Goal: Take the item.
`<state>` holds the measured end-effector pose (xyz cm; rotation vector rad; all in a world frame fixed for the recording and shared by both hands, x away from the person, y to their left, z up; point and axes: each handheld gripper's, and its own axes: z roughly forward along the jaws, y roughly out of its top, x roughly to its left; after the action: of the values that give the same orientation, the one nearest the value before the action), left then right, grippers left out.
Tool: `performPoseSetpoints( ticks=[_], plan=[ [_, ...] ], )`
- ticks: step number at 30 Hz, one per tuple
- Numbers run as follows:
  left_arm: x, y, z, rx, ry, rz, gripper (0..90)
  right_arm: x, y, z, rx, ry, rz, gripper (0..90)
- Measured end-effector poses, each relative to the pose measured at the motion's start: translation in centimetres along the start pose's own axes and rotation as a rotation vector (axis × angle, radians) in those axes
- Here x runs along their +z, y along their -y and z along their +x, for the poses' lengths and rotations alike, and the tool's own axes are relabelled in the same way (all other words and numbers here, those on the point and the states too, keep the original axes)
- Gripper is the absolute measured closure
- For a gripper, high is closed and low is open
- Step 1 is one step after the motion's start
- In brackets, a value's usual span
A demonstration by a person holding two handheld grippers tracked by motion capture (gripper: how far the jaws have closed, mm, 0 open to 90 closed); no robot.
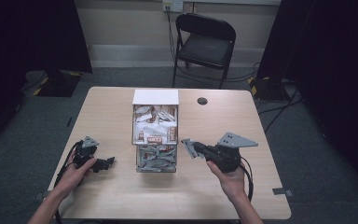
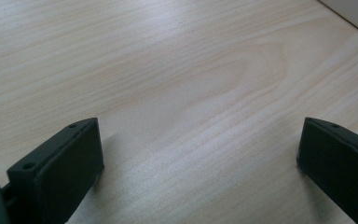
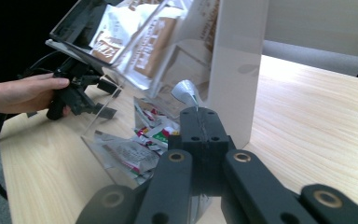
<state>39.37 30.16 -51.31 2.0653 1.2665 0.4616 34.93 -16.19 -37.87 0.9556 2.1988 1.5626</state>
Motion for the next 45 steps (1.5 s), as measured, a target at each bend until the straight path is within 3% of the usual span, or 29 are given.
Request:
performPoseSetpoints(
  ticks=[14, 25, 35, 45],
  plan=[
    [0.0, 0.0, 0.0, 0.0, 0.001, 0.002, 0.0, 1.0, -1.2, -1.5, 0.007, 0.028, -0.009, 90.0],
    [0.0, 0.0, 0.0, 0.0, 0.001, 0.002, 0.0, 2.6, -2.4, -3.9, 0.008, 0.067, 0.013, 90.0],
    [0.0, 0.0, 0.0, 0.004, 0.001, 0.005, 0.0, 4.5, -1.8, -5.7, 0.025, 0.09, 0.068, 90.0],
    [0.0, 0.0, 0.0, 0.005, 0.0, 0.005, 0.0, 5.8, 0.0, -8.2, 0.044, 0.14, 0.132, 90.0]
  ],
)
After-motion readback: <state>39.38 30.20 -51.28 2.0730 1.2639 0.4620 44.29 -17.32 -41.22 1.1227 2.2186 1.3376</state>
